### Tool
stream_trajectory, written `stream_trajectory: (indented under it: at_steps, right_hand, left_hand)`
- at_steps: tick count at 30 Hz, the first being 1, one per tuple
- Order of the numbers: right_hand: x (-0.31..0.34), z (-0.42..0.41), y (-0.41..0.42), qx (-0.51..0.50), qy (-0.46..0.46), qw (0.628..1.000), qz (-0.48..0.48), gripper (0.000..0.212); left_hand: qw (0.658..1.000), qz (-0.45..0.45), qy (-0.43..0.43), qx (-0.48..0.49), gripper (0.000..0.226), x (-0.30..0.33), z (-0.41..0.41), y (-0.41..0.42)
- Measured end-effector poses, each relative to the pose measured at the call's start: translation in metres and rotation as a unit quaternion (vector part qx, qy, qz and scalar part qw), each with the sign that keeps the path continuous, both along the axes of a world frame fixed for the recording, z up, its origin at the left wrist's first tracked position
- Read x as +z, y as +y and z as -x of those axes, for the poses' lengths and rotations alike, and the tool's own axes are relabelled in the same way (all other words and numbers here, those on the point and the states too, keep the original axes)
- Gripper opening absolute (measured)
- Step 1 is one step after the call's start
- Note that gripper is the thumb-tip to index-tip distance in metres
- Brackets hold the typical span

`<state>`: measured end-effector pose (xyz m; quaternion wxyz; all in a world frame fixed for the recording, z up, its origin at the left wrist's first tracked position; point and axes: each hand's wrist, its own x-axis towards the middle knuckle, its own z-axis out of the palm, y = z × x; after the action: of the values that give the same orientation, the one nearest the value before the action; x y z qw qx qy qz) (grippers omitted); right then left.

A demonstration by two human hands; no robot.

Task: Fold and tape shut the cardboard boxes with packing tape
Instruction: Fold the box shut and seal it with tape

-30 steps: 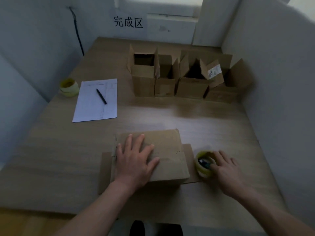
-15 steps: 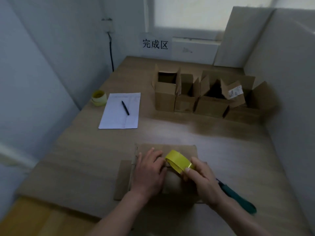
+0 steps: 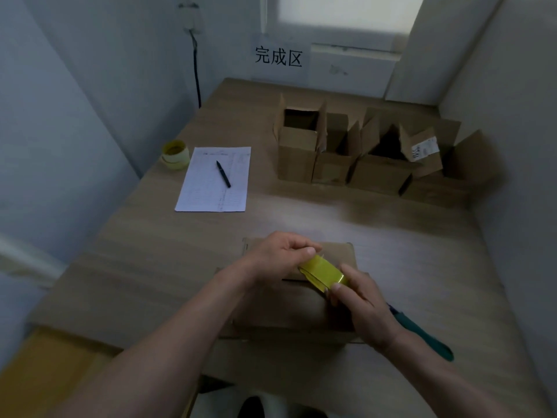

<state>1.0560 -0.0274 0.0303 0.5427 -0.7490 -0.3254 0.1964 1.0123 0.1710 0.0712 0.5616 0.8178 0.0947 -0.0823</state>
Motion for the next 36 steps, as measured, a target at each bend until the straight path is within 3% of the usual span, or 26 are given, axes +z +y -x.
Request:
stream_trajectory:
  at_steps: [5,9,12,15,17,22,25,31,36]
  right_hand:
    - [0.000,0.000,0.001,0.012,0.014,1.000,-0.002,0.043]
    - [0.000,-0.001,0.001,0.016,0.023,1.000,-0.004,0.036]
    - [-0.001,-0.004,0.001,0.025,0.035,0.999,-0.005,0.040]
    - [-0.002,-0.008,0.000,0.028,0.051,0.998,-0.010,0.045]
    - [-0.004,-0.010,0.000,0.024,0.065,0.998,-0.008,0.044]
    - [-0.010,-0.014,0.001,0.007,0.062,0.998,0.012,0.043]
    - [-0.011,-0.015,0.004,-0.010,0.034,0.999,0.031,0.045]
    - [-0.013,-0.009,0.016,-0.130,-0.015,0.991,0.014,0.016]
    - [-0.015,-0.005,0.020,-0.195,-0.078,0.976,0.058,0.034]
  left_hand:
    - [1.000,0.005,0.002,-0.023,0.014,0.010,-0.006,0.003]
    - [0.999,-0.012,-0.047,-0.014,0.015,0.009,-0.009,0.001]
    - [0.990,-0.063,-0.122,0.007,0.011,0.002,-0.006,-0.004]
    - [0.951,-0.178,-0.250,0.032,0.009,-0.002,0.003,-0.013]
    - [0.933,-0.213,-0.286,0.054,0.009,-0.006,0.009,-0.018]
    - [0.960,-0.130,-0.153,0.194,0.015,-0.015,0.025,-0.023]
    - [0.952,-0.056,-0.110,0.280,0.017,-0.013,0.030,-0.016]
    - [0.935,-0.095,-0.100,0.326,0.020,-0.018,0.041,-0.015]
    - [0.909,-0.069,-0.037,0.411,0.021,-0.035,0.069,0.030]
